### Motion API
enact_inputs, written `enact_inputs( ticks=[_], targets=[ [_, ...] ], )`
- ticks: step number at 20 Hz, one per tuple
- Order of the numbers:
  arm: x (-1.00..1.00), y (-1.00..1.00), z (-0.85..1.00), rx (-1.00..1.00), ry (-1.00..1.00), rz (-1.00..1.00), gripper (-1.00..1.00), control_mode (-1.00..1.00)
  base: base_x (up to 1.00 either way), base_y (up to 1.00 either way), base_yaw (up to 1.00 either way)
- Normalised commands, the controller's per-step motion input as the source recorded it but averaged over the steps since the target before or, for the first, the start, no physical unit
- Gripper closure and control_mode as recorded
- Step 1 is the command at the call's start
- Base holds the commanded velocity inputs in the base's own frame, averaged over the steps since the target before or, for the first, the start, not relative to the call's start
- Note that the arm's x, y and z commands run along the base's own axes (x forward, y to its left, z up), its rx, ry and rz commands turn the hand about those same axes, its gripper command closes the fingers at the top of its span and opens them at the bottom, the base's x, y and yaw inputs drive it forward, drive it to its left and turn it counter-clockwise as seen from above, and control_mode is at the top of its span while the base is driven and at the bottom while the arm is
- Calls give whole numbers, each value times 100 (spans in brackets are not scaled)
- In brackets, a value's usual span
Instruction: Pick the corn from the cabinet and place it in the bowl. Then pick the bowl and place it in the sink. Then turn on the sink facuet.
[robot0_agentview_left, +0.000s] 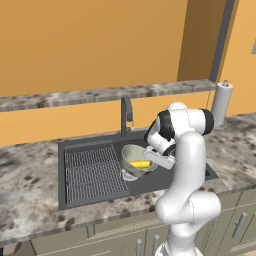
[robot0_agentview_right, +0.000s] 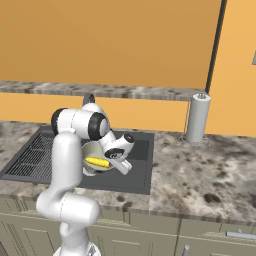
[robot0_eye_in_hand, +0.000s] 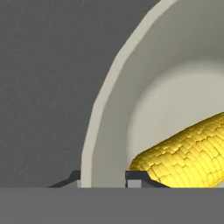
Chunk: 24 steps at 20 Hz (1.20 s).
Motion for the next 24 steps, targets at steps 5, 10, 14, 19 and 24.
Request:
enact_inputs(
  ticks=[5,10,14,19,24],
  targets=[
    [-10,14,16,0,-3,0,-100,-100,0,0,0],
    [-23,0,90,0,-7,0,-100,-100,0,0,0],
    [-21,-8,95,19,1,0,-100,-100,0,0,0],
    [-27,-15,98,39,6,-5,-100,-100,0,0,0],
    [-34,-5,100,42,23,-14,-100,-100,0,0,0]
  ],
)
